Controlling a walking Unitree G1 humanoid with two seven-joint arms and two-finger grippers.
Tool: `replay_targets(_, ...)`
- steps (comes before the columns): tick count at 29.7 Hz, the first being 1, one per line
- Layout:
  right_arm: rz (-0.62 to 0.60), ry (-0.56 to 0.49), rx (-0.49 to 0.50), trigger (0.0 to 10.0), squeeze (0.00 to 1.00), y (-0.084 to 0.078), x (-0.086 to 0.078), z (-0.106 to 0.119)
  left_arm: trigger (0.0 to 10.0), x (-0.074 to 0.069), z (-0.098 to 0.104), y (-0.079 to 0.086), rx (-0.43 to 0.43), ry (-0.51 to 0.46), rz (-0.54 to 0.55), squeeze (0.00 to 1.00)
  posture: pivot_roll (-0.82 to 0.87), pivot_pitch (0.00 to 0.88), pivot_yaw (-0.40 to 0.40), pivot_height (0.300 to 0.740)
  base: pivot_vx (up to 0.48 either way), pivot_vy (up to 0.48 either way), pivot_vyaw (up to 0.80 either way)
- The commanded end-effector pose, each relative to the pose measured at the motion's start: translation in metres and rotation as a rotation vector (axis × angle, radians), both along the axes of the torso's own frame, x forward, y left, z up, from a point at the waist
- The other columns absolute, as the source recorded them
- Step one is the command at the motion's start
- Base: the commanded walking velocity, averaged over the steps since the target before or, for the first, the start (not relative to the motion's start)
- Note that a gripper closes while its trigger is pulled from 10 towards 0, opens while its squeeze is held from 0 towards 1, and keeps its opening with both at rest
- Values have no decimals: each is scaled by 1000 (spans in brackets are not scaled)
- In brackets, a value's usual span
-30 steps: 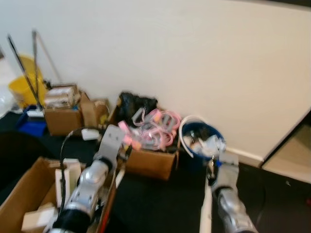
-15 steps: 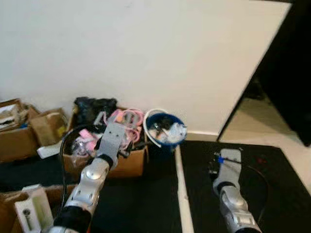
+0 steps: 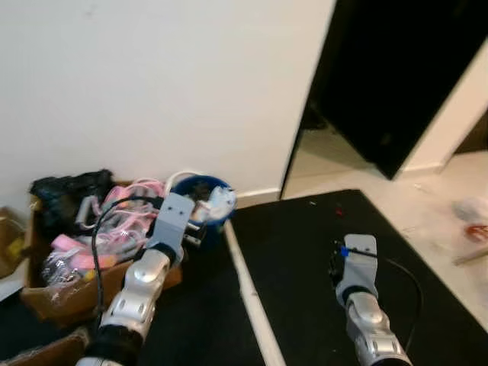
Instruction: Picking trash to rubbish bin
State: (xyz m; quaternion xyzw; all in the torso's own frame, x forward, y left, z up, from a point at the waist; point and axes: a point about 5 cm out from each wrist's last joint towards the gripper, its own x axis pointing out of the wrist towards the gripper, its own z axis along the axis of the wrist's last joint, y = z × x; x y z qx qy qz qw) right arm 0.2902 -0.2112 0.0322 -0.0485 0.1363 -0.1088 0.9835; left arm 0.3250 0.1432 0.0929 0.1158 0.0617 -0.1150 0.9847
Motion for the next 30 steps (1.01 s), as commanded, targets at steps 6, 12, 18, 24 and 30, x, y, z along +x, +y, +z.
replay_targets(6, -25, 25, 5, 10000, 0, -5, -8, -5, 10000, -1, -5, 0, -12, 33, 0, 0, -86, 50, -6, 740, 0, 0, -800)
replay_targets(12, -38, 50, 1, 10000, 0, -5, -10, -8, 10000, -2, -6, -5, -26, 41, -13, 0, -94, 52, 2, 740, 0, 0, -800)
replay_targets(18, -46, 69, 0, 10000, 0, -6, -11, -10, 10000, -1, -7, -1, -25, 38, 34, 0, -96, 62, -2, 740, 0, 0, -800)
replay_targets(24, -37, 61, 53, 10000, 0, -2, -12, -10, 10000, -2, -6, -3, -30, 38, 11, 0, -95, 64, -2, 740, 0, 0, -800)
replay_targets(30, -54, 59, 38, 10000, 0, -3, -12, -10, 10000, -2, -7, -4, -29, 45, 5, 0, -91, 66, -3, 740, 0, 0, -800)
